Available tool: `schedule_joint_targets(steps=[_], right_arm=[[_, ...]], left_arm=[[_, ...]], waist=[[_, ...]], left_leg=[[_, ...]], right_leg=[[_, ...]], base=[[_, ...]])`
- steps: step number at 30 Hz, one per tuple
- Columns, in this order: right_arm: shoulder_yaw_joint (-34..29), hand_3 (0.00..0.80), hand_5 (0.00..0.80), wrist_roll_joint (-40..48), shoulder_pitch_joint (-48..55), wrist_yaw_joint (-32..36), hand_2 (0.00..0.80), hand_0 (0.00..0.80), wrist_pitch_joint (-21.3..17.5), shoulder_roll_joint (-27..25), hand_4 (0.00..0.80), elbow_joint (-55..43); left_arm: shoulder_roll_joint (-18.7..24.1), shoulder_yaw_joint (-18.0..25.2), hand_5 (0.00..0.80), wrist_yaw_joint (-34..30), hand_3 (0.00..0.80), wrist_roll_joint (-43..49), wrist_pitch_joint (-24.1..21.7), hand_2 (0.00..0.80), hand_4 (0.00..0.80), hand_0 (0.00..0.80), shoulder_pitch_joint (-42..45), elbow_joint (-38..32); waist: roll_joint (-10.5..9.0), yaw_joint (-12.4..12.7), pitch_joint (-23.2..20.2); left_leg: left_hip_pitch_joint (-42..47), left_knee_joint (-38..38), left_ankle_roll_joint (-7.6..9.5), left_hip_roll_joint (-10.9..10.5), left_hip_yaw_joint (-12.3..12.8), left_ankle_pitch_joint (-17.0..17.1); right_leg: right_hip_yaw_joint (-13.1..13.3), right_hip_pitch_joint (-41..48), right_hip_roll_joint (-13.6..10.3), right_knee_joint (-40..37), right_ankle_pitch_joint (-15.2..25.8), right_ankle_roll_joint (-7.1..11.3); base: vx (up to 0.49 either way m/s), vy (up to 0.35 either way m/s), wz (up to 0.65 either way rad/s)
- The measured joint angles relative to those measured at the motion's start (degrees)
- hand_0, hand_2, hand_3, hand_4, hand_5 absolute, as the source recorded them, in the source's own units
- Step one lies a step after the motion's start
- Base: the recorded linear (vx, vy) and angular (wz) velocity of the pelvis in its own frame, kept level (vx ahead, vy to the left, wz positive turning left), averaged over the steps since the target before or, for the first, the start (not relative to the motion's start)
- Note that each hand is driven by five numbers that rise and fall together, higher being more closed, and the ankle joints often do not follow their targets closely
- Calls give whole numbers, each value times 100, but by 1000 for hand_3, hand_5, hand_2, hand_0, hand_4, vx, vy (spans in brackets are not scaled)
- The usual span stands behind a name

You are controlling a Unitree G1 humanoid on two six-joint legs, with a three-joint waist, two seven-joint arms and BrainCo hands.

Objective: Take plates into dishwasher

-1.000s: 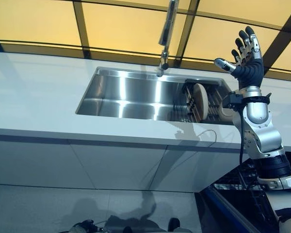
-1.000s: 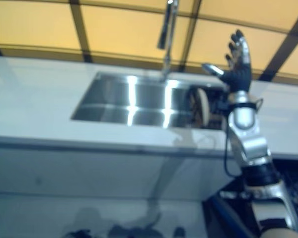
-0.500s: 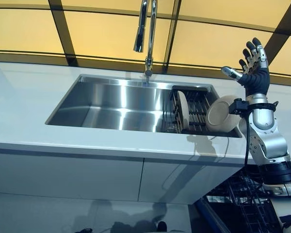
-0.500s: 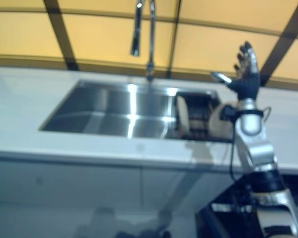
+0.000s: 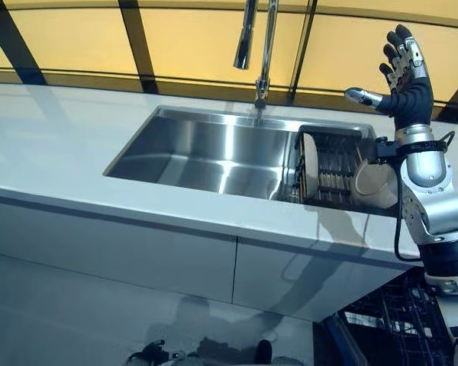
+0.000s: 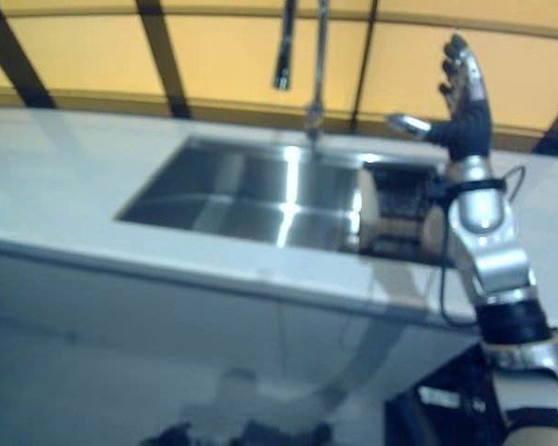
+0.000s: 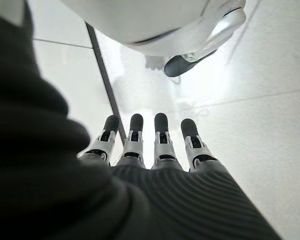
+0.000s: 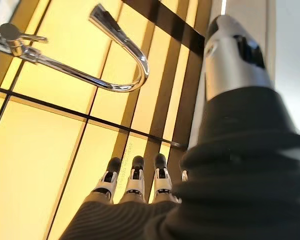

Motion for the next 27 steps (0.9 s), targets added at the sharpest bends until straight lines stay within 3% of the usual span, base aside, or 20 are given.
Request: schedule_joint_targets(steps=[8, 12, 18, 22, 26, 27], right_arm=[[-40, 0, 0, -70, 3, 378, 0, 0, -27, -487, 0, 36], [-43, 0, 0, -976, 21, 468, 0, 0, -213, -668, 0, 102], [242, 0, 0, -3600, -69, 537, 0, 0, -1148, -2653, 0, 475], [1318, 0, 0, -4719, -718, 610, 0, 0, -1946, -3776, 0, 707], [1925, 0, 0, -5261, -1224, 644, 0, 0, -2470, -3945, 0, 602], [2019, 0, 0, -5420, -1307, 641, 0, 0, -2612, -3945, 0, 563]], left_arm=[[74, -28, 0, -51, 0, -2, 168, 0, 0, 0, 24, -122], [142, -29, 0, -50, 0, -2, 170, 0, 0, 0, 11, -154], [353, -27, 0, -45, 0, -3, 168, 0, 0, 0, 145, -208], [596, -37, 0, -57, 0, -2, 191, 0, 0, 0, 244, -231], [756, -39, 0, -93, 0, -1, 287, 0, 0, 0, 309, -315], [771, -40, 0, -101, 0, -1, 290, 0, 0, 0, 320, -317]], waist=[[-124, 2, -16], [-204, 0, -66], [-444, 13, -234], [-651, 6, -400], [-782, 13, -578], [-805, 16, -595]], left_leg=[[385, -698, 132, -171, 132, 291], [384, -696, 103, -185, 143, 305], [368, -698, 93, -174, 152, 299], [369, -720, 83, -128, 181, 267], [316, -723, 81, -100, 263, 276], [292, -725, 96, -92, 252, 287]], right_leg=[[176, 27, -68, -77, 99, 49], [182, 22, -64, -68, 98, 48], [165, 23, -51, -71, 83, 58], [169, 6, -49, -85, 65, 56], [165, -94, -51, -88, 43, 45], [103, -105, -68, -87, 41, 115]], base=[[53, 62, -3], [5, 21, -1], [2, -4, 0], [-8, -35, -5], [-10, -21, -12], [5, -16, -3]])
